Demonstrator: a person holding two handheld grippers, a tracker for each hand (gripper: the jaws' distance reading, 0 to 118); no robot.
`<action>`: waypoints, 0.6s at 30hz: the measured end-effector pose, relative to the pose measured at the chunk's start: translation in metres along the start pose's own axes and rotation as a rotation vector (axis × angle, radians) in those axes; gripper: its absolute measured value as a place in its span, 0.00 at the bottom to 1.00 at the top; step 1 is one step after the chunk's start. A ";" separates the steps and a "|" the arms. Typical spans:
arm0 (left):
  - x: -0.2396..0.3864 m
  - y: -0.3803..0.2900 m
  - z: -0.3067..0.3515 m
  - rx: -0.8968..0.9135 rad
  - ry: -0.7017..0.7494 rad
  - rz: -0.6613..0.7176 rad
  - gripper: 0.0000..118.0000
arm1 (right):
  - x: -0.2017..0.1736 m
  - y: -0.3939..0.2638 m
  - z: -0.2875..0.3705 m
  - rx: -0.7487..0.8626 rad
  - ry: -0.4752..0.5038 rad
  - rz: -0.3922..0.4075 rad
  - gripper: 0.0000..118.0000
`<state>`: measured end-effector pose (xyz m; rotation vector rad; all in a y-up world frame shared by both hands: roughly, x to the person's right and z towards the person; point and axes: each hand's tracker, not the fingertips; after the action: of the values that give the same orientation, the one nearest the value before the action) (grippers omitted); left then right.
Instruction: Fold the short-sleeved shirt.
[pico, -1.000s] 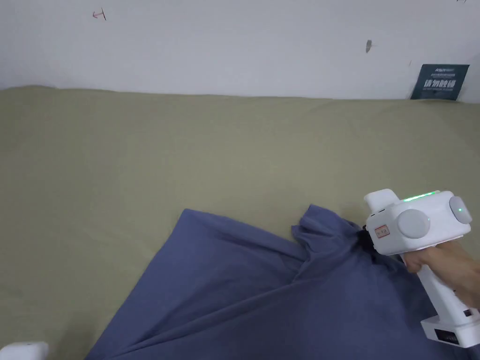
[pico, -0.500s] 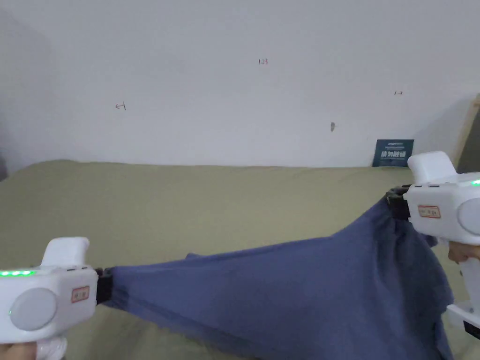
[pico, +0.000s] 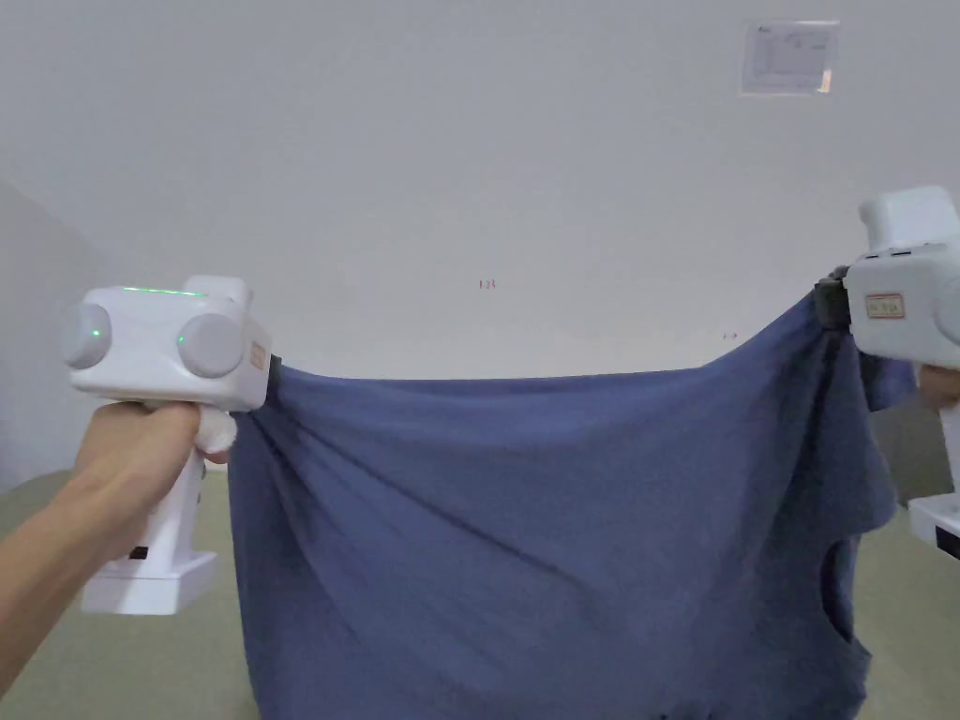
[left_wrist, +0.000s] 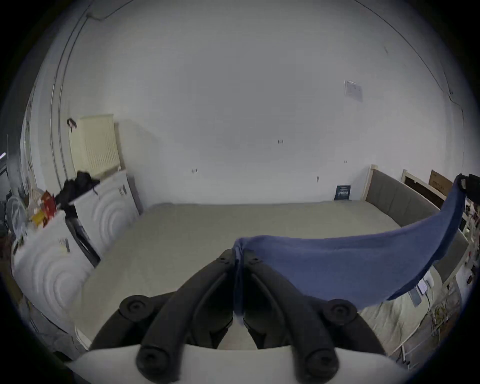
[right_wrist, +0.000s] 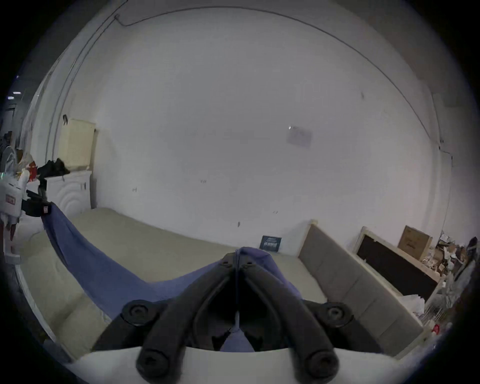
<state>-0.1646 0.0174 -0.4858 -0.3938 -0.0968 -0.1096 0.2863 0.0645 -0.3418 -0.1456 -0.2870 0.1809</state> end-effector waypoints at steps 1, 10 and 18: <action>0.002 0.007 -0.002 0.003 0.021 -0.008 0.05 | 0.001 0.007 -0.006 0.001 -0.002 -0.008 0.00; 0.019 0.067 -0.025 0.023 0.104 -0.024 0.05 | -0.007 0.061 -0.078 0.046 -0.060 0.010 0.00; 0.028 0.110 -0.078 -0.005 0.117 -0.009 0.05 | -0.001 0.088 -0.164 0.031 -0.079 -0.018 0.00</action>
<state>-0.1171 0.0857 -0.5956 -0.3911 0.0173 -0.1420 0.3200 0.1308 -0.5119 -0.1051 -0.3638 0.1731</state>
